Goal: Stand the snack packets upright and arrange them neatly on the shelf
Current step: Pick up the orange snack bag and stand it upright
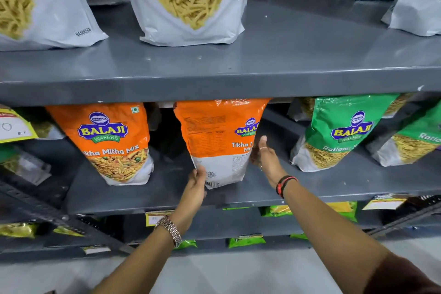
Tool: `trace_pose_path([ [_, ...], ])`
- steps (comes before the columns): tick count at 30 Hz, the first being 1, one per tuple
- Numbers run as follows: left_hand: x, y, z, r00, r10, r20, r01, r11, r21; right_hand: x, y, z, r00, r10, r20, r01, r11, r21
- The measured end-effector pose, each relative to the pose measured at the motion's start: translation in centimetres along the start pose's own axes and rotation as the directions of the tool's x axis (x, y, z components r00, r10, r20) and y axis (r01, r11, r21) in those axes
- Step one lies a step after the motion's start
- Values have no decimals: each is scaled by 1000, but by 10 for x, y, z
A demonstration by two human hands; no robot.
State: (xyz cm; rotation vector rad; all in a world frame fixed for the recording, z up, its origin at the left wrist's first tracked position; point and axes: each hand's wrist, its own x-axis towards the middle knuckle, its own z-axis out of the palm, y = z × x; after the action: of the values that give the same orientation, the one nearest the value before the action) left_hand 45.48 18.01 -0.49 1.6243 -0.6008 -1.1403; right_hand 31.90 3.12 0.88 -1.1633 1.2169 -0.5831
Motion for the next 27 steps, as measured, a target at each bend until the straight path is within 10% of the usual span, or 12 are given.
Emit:
trace_pose_path([
  [16, 64, 49, 42, 994, -78, -82, 69, 991, -115, -54, 19, -23, 959, 115, 259, -100, 992, -71],
  [27, -41, -10, 92, 883, 31, -469, -131, 974, -182, -8, -30, -27, 993, 33, 117, -35, 999, 15],
])
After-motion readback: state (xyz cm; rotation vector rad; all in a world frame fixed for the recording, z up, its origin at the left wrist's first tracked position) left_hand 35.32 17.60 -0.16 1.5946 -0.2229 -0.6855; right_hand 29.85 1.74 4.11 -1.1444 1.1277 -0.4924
